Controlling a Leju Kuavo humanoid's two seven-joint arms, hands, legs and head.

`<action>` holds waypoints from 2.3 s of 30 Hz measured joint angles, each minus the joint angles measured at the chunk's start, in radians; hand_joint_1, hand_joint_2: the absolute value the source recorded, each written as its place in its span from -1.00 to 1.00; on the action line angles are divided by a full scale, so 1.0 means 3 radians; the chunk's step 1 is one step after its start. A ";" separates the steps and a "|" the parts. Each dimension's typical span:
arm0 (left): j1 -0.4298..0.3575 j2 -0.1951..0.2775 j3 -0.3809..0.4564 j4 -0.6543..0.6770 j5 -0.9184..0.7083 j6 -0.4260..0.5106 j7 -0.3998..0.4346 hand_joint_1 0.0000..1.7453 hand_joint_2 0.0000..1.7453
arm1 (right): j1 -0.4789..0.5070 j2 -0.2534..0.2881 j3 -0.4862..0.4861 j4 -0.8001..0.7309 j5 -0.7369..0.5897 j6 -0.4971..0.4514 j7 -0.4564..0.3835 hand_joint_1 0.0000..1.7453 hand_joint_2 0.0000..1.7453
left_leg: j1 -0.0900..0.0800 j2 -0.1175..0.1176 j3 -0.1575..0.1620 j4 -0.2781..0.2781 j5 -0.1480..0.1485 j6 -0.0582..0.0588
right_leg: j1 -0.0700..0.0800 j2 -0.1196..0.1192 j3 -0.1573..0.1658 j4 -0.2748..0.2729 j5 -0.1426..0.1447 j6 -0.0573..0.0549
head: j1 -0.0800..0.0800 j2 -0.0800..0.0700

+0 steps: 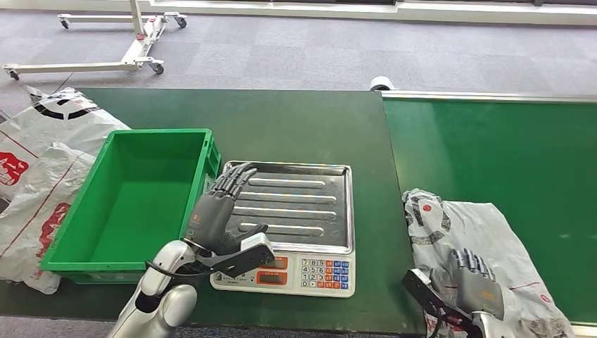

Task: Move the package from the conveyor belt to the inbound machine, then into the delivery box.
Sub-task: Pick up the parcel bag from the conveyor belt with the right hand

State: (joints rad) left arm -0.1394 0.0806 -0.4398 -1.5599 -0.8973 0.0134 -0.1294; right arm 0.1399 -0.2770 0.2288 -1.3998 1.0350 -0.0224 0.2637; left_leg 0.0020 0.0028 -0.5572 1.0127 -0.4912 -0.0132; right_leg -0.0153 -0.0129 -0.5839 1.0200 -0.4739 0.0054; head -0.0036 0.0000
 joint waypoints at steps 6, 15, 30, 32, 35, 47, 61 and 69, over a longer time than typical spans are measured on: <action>0.0002 -0.0009 -0.0038 0.0018 0.0003 0.0000 -0.0008 -1.00 -1.00 | 0.0006 0.0239 0.0000 0.0278 0.0018 -0.0017 -0.0003 -1.00 -1.00 | 0.0001 0.0002 0.0002 0.0000 0.0000 0.0000 | 0.0000 0.0002 0.0001 0.0000 0.0000 0.0000 | 0.0000 0.0000; -0.0052 -0.0108 -0.0136 0.0089 0.0070 -0.0054 0.0017 -1.00 -1.00 | -0.0170 0.0578 -0.0089 0.0954 0.0047 0.0061 0.0140 -1.00 -1.00 | 0.0018 0.0065 0.0022 -0.0001 -0.0026 -0.0017 | 0.0012 0.0061 0.0028 -0.0008 0.0002 -0.0015 | 0.0000 0.0000; -0.0097 -0.0296 -0.0216 -0.0031 0.0018 -0.0111 0.0068 -1.00 -1.00 | -0.0456 0.0876 -0.0276 0.1394 0.0377 -0.0093 0.0333 1.00 1.00 | 0.0073 0.0120 0.0064 -0.0003 -0.0036 -0.0025 | 0.0063 0.0108 0.0050 -0.0046 0.0036 -0.0026 | 0.0000 0.0000; -0.0062 -0.0297 -0.0216 -0.0041 -0.0005 -0.0112 0.0073 -1.00 -1.00 | -0.0425 0.0898 -0.0322 0.1341 0.0436 -0.0102 0.0385 1.00 1.00 | 0.0072 0.0103 0.0073 -0.0002 -0.0023 -0.0024 | 0.0062 0.0092 0.0059 -0.0046 0.0040 -0.0026 | 0.0000 0.0000; -0.0029 -0.0297 -0.0216 -0.0042 -0.0024 -0.0113 0.0073 -1.00 -1.00 | -0.0395 0.0922 -0.0404 0.1268 0.0445 -0.0111 0.0381 1.00 1.00 | 0.0071 0.0064 0.0092 -0.0001 -0.0012 -0.0029 | 0.0063 0.0058 0.0070 -0.0044 0.0035 -0.0029 | 0.0000 0.0000; 0.0057 -0.0283 -0.0181 -0.0042 -0.0071 -0.0114 0.0064 -1.00 -1.00 | -0.0270 0.1004 -0.0610 0.0878 0.0462 -0.0160 0.0168 1.00 1.00 | 0.0060 0.0023 0.0067 -0.0001 -0.0019 -0.0028 | 0.0062 0.0020 0.0059 -0.0044 0.0012 -0.0026 | 0.0000 0.0000; 0.0105 -0.0244 -0.0142 -0.0028 -0.0039 -0.0106 -0.0136 -1.00 -1.00 | -0.0604 0.0782 -0.0676 0.0021 0.0580 -0.0309 -0.0214 1.00 1.00 | 0.0043 0.0029 0.0027 -0.0001 -0.0007 -0.0015 | 0.0044 0.0024 0.0031 -0.0039 0.0027 -0.0015 | 0.0000 0.0000; 0.0053 -0.0199 -0.0143 0.0041 0.0053 -0.0061 -0.0233 -1.00 -1.00 | -0.1958 0.0255 -0.0464 0.0271 0.0484 0.0009 -0.0523 1.00 1.00 | 0.0017 0.0051 -0.0026 -0.0001 0.0019 0.0002 | 0.0015 0.0044 -0.0014 -0.0028 0.0059 0.0003 | 0.0000 0.0000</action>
State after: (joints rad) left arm -0.1236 0.0208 -0.4828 -1.5476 -0.8813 -0.0050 -0.1993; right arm -0.4473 -0.2004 0.0897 -1.3185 1.1800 -0.0195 0.1067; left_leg 0.0072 0.0180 -0.5650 1.0123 -0.4854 -0.0126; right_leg -0.0108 0.0003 -0.5880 1.0118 -0.4562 0.0062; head -0.0036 0.0000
